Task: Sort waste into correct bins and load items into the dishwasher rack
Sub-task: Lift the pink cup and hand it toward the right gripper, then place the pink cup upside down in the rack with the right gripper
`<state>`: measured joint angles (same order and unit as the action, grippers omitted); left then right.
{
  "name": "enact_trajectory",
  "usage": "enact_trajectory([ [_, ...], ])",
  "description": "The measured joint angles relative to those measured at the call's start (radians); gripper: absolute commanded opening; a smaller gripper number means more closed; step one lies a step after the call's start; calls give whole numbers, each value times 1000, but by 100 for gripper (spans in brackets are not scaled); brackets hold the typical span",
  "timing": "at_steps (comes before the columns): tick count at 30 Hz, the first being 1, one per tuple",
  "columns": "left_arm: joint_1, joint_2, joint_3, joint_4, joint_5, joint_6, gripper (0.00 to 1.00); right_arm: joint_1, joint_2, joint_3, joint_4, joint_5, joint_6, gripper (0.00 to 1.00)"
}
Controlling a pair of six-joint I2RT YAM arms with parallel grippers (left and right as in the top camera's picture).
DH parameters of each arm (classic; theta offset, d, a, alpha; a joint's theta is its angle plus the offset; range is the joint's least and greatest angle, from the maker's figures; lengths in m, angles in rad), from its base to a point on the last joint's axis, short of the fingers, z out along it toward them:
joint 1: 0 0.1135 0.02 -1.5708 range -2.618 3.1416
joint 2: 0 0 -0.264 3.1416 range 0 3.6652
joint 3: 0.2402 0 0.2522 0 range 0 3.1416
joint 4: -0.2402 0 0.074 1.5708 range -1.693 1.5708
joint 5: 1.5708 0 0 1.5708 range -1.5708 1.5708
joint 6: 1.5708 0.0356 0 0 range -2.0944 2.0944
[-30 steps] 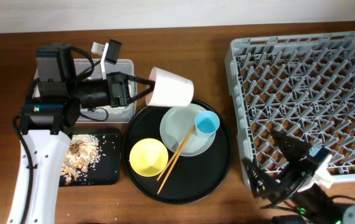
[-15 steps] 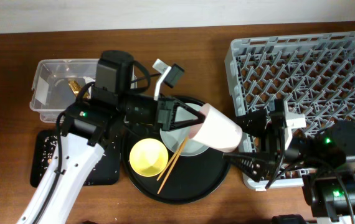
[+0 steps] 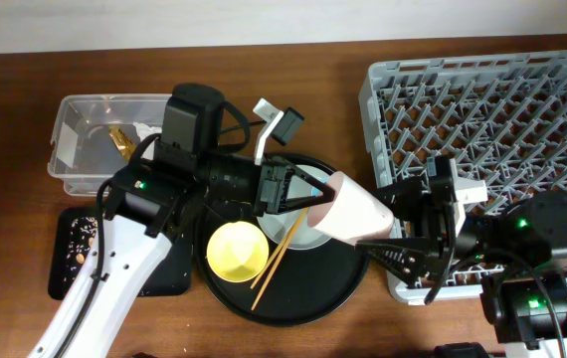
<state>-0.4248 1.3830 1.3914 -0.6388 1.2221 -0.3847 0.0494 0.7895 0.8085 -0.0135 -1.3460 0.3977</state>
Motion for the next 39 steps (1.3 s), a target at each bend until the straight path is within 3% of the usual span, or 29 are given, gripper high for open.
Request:
enact_trajectory([
  [6,0,0,0,22,-3,0,0,0,1,0,-50,-19,-2,79],
  [8,0,0,0,22,-3,0,0,0,1,0,-58,-21,-3,72],
  [11,-1,0,0,22,1,0,0,0,3,0,-61,-21,-2,77],
  [17,-2,0,0,29,-3,0,0,0,3,0,-58,-21,-2,77],
  [29,-33,0,0,34,-23,15,1,0,7,0,-35,-17,19,55],
  [34,-33,0,0,35,-34,25,8,0,8,0,-38,-14,21,54],
  [39,26,-13,0,29,-149,27,11,-2,26,-3,-53,29,19,52],
])
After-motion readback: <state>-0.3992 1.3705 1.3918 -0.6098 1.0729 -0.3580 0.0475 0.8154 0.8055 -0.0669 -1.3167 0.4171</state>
